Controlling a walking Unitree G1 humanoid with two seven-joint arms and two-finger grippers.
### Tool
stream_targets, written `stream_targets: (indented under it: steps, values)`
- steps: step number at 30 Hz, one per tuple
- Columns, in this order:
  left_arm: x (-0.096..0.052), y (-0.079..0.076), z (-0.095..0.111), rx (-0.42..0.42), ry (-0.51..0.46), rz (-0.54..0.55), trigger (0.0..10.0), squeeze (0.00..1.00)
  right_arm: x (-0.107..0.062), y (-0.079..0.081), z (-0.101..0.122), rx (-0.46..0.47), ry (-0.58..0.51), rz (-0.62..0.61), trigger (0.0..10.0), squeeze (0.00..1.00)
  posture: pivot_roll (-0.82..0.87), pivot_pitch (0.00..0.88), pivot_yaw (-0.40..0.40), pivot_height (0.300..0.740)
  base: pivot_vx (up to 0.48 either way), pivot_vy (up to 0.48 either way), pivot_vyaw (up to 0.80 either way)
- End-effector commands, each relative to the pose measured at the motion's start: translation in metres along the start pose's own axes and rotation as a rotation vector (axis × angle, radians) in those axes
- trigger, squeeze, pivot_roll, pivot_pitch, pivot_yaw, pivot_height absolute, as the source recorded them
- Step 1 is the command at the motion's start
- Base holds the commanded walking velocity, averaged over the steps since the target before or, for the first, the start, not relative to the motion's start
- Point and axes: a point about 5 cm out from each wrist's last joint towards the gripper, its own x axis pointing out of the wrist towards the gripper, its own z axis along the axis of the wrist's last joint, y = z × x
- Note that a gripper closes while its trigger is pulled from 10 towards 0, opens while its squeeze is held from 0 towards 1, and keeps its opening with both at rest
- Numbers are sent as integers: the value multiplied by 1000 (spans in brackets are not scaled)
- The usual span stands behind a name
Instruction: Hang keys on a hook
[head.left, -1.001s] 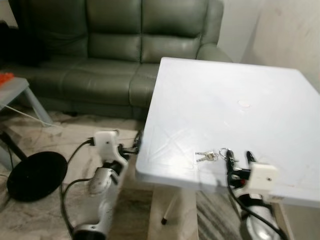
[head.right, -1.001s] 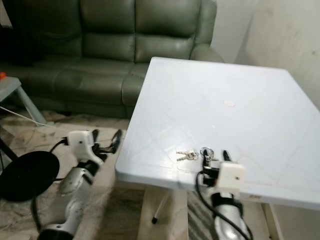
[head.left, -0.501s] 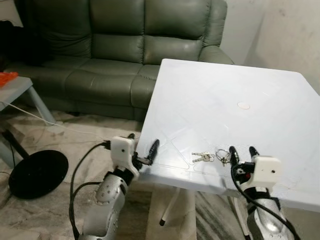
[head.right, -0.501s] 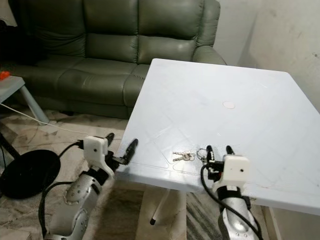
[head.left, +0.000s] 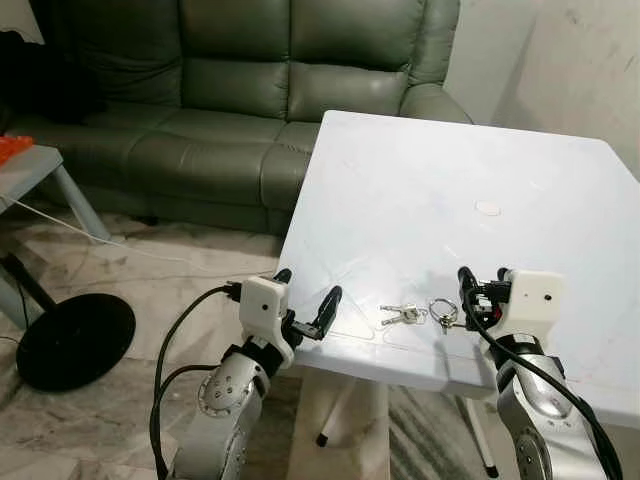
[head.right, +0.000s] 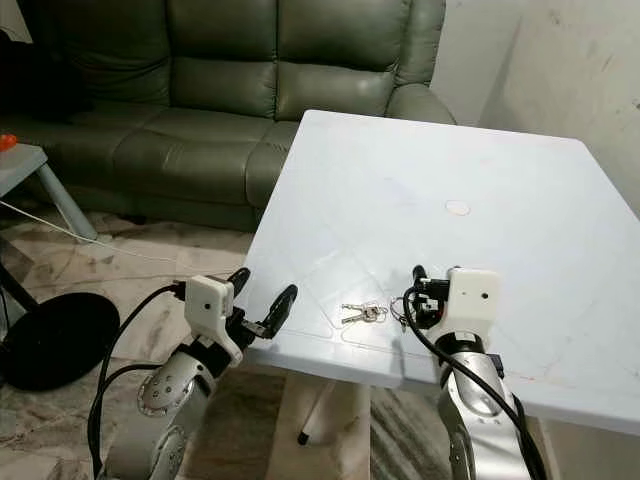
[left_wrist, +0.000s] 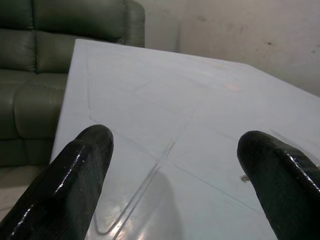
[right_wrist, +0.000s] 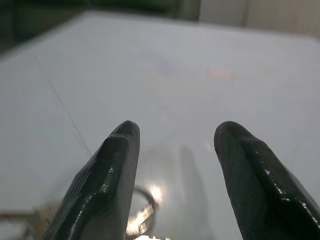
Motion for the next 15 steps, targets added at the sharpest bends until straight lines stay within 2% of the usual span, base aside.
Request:
stream_targets:
  steps: [1,7,15]
  values:
    - [0,-4,3,10,-3,-14,10000,0,-2,-1,2,-12,53,-9,10000,0,-54,60,-55,740,0,0,0]
    - [-1,-6,5,6,-3,-20,10000,0,-7,-1,-5,-71,134,10,10000,0,-54,58,-56,740,0,0,0]
    - [0,-6,5,-7,-1,-17,10000,0,-15,6,-10,-104,160,94,10000,0,-59,54,-56,740,0,0,0]
